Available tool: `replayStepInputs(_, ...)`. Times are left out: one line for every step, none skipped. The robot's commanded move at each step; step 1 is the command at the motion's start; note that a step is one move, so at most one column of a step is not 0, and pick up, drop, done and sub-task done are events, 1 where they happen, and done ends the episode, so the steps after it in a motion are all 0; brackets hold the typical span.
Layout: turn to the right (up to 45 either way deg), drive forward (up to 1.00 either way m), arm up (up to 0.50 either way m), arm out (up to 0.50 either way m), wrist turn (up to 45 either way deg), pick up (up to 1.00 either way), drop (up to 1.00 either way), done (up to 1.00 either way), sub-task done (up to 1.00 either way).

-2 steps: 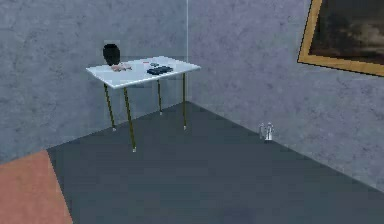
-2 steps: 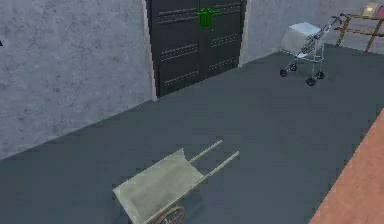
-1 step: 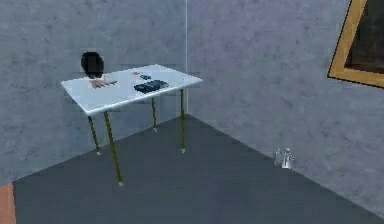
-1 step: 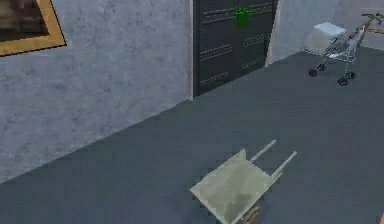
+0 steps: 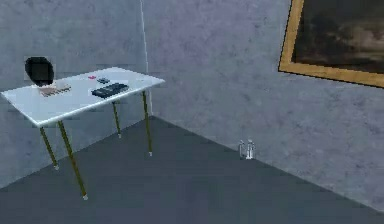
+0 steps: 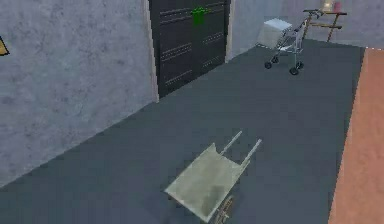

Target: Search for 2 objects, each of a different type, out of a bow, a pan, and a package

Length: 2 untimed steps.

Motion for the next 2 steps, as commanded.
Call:
replayStepInputs(0.0, 1.0, 0.0, 0.0, 0.0, 0.0, 0.0, 0.0, 0.0)
replayStepInputs(12.0, 0.0, 0.0, 0.0, 0.0, 0.0, 0.0, 0.0, 0.0)
